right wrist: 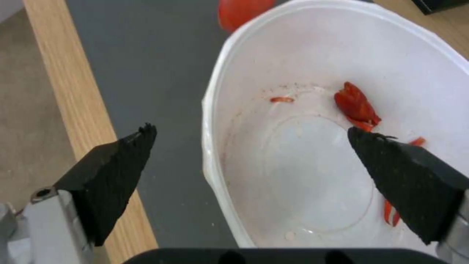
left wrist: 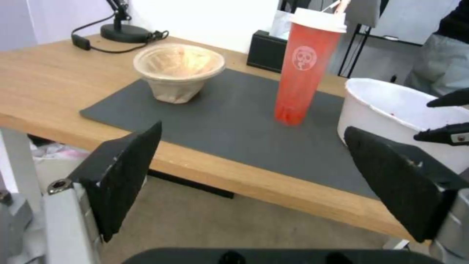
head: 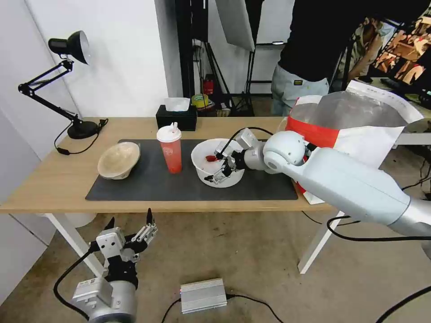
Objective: Pick up the trash from the table and place it into the takeout bag.
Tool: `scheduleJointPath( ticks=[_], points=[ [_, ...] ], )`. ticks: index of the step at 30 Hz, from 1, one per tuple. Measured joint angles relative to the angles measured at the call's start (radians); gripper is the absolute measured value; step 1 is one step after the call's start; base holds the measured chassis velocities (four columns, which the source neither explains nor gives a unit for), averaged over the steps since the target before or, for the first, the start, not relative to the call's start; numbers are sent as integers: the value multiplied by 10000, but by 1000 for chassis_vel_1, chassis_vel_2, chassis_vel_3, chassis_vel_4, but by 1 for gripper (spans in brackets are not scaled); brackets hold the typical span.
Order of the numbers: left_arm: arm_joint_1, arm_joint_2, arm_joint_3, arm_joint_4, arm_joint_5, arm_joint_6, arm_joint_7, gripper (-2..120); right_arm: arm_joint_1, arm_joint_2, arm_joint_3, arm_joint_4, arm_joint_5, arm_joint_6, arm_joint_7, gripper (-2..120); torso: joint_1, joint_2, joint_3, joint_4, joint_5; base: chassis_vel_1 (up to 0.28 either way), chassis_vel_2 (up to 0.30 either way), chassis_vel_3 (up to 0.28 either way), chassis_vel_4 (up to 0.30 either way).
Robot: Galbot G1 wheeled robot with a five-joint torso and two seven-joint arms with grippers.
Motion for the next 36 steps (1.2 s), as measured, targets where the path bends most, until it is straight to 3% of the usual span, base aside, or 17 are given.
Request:
scheduleJointPath(
  ticks=[36],
  points=[
    [29, -71, 26, 121, 55, -29, -30, 100, -8, 590, -470, -934, -1127, 13, -830, 100, 0, -1, 0, 0, -1, 0, 0, 0, 0]
  ],
)
